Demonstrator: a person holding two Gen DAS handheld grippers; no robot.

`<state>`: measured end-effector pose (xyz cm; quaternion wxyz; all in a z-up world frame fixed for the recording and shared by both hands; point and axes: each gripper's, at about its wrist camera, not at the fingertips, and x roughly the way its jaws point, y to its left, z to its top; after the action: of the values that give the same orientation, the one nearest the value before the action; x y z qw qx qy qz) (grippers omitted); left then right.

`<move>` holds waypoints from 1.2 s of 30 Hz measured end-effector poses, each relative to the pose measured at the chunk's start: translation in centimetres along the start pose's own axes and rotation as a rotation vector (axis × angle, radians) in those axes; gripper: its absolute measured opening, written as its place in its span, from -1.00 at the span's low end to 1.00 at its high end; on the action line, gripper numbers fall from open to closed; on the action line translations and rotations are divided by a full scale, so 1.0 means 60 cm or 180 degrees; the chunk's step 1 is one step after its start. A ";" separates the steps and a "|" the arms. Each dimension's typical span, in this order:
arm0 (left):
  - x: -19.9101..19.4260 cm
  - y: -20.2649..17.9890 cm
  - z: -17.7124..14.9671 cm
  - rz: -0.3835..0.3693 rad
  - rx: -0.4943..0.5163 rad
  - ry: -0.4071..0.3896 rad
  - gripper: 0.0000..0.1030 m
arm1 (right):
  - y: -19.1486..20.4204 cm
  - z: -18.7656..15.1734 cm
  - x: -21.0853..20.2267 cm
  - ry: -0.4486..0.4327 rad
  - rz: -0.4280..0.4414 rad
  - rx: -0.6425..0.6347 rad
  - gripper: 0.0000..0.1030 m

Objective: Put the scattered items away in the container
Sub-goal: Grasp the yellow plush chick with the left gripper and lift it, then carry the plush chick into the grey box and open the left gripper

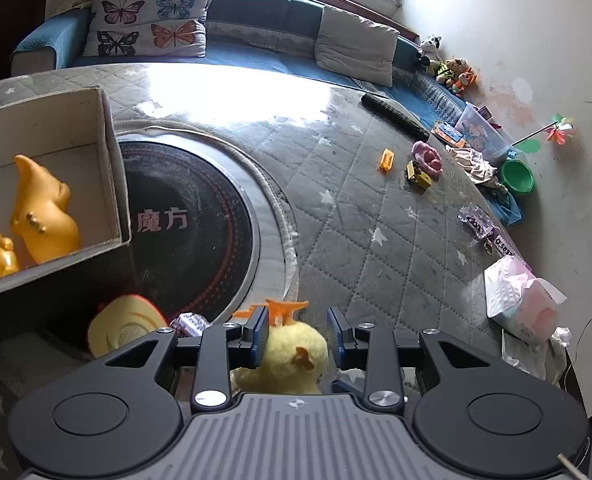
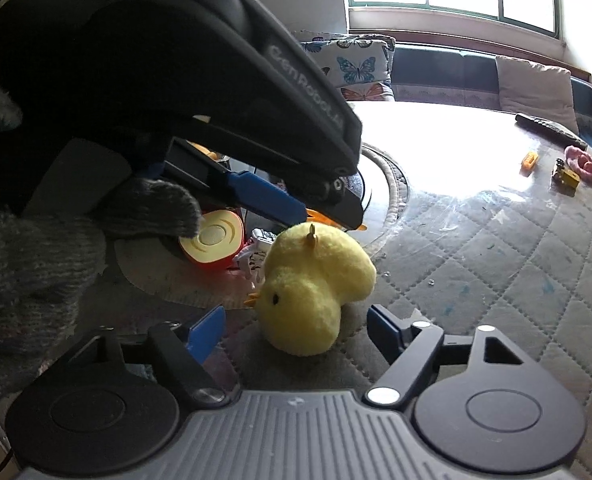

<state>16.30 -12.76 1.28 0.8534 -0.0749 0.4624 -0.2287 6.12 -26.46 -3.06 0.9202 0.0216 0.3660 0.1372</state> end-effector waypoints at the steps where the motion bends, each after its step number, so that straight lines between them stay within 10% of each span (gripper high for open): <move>1: 0.002 0.000 0.002 0.0006 0.0010 0.0007 -0.33 | -0.001 0.001 0.003 0.0010 0.0011 0.0006 0.38; 17: 0.046 0.014 0.011 0.0121 -0.0072 0.0198 -0.33 | -0.017 0.004 0.015 0.0043 0.0182 0.0127 -0.17; 36: -0.048 0.041 0.018 -0.0081 -0.0258 -0.0285 -0.36 | 0.023 0.040 -0.034 -0.0202 0.0173 -0.0305 -0.21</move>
<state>16.67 -9.37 3.22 0.8665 -0.1255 0.4317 -0.2171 5.99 -25.52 0.24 0.9273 -0.0082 0.3289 0.1787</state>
